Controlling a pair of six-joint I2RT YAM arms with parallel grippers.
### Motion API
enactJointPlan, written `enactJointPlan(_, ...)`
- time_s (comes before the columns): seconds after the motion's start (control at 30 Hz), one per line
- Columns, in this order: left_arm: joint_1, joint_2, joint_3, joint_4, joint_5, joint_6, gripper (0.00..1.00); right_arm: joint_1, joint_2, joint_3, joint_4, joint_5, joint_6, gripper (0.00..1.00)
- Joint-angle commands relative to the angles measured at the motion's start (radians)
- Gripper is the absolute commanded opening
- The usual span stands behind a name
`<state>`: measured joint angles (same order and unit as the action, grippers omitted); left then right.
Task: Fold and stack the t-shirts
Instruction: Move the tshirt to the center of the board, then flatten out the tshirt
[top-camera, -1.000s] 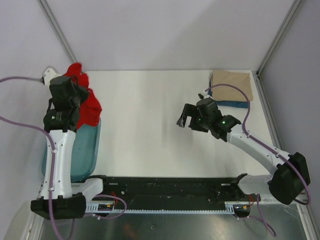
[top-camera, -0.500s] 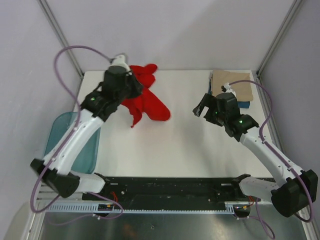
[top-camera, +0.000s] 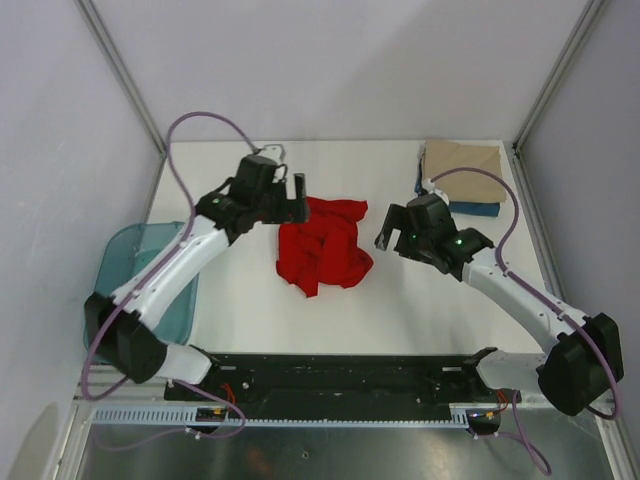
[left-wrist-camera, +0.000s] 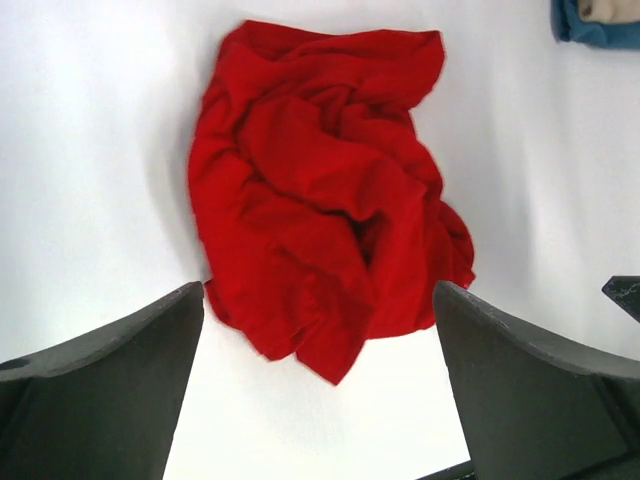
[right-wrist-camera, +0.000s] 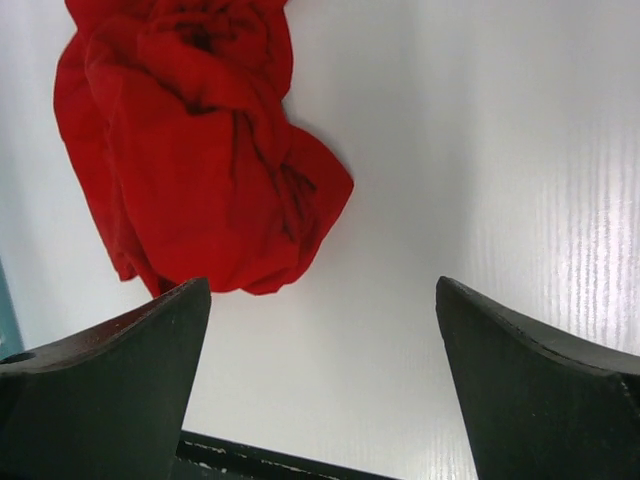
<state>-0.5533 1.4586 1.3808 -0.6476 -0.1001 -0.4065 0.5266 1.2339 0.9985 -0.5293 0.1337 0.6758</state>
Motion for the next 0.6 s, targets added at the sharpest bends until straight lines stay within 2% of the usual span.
enactJointPlan(0.0, 0.069, -0.158, -0.116, 0.028, -0.007, 0.035, 0.98, 0.072, 0.016, -0.017, 0.034, 0.057, 0.013, 0.99)
enactJointPlan(0.2, 0.081, -0.210, -0.321, 0.034, 0.074, -0.024, 0.79, 0.199, 0.056, -0.037, 0.113, 0.099, 0.077, 0.94)
enactJointPlan(0.37, 0.082, -0.261, -0.467, 0.063, 0.055, -0.100, 0.73, 0.265, 0.112, -0.018, 0.228, 0.097, 0.064, 0.89)
enactJointPlan(0.57, 0.082, -0.226, -0.502, 0.132, 0.125, -0.113, 0.68, 0.282, 0.192, 0.017, 0.210, 0.120, 0.085, 0.86)
